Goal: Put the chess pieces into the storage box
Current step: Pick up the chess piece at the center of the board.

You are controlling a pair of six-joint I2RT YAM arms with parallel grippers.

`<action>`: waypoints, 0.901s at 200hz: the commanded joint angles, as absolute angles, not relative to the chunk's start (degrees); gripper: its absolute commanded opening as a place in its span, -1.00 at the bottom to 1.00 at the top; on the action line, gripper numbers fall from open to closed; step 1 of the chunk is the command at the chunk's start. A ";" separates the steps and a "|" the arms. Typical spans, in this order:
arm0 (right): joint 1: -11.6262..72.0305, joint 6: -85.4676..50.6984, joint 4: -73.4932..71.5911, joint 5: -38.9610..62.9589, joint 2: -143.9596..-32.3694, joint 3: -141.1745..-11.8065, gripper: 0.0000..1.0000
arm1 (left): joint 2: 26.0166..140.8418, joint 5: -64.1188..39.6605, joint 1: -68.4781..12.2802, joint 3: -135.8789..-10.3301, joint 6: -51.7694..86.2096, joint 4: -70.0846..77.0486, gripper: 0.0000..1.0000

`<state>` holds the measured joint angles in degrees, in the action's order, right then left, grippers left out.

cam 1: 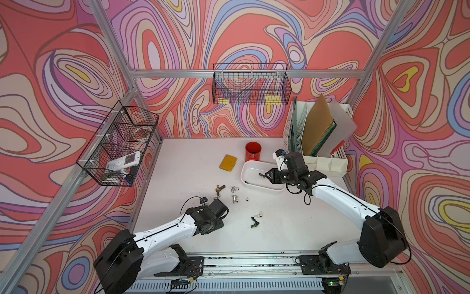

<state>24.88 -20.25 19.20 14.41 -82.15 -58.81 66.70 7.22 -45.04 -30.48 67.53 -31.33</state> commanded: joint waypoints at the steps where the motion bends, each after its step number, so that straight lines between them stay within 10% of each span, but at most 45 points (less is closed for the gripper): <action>1: 24.90 -20.26 18.28 15.25 -82.76 -59.37 -0.46 | 69.55 6.60 -45.13 -31.22 65.66 -31.04 -0.04; 180: 24.93 -19.73 17.05 14.78 -83.23 -57.26 -0.46 | 76.44 3.56 -45.18 -36.11 55.28 -38.94 -0.28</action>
<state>24.88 -20.21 18.02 14.61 -82.63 -58.15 75.57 2.90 -45.04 -35.22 56.90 -33.65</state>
